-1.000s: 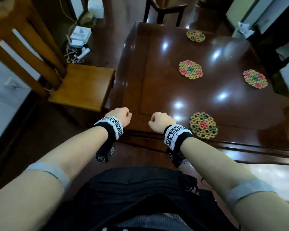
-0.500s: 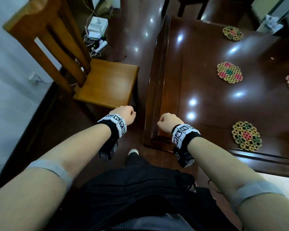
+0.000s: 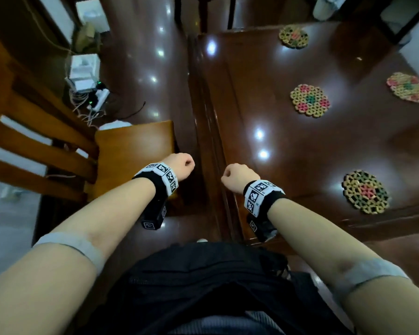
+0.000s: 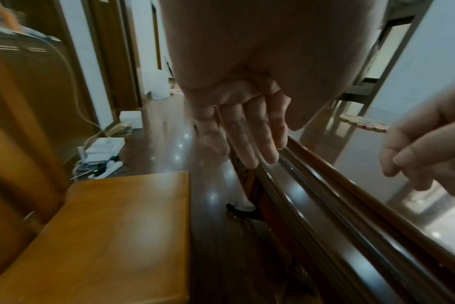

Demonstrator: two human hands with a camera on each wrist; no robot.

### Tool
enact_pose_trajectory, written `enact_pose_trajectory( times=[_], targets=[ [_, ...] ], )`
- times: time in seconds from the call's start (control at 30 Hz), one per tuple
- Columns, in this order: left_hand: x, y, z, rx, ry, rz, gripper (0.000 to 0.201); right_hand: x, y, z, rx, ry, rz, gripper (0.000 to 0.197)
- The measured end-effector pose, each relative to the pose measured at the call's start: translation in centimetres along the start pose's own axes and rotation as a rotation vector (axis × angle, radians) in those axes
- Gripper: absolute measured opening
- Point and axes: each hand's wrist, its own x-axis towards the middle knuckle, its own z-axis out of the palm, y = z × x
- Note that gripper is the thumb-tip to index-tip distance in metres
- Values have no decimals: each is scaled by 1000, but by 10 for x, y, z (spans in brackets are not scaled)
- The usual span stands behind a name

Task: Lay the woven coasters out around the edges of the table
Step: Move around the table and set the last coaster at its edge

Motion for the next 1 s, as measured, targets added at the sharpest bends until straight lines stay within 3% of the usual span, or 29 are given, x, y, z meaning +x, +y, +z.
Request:
enact_pose_trajectory(
  times=[0.3,0.5,0.83,1.0],
  targets=[
    [87,55,-23,92,-184,229,24,3,46,-24,269,93,339,22],
    [129,102,-38,181,-216,372,24,6,70,-31,420,193,506,22],
    [167,151,-35,240,-236,475,25,22,110,-43,524,257,565,22],
    [215,177,-50,240,-194,491,26,59,130,-71,594,295,571,21]
  ],
)
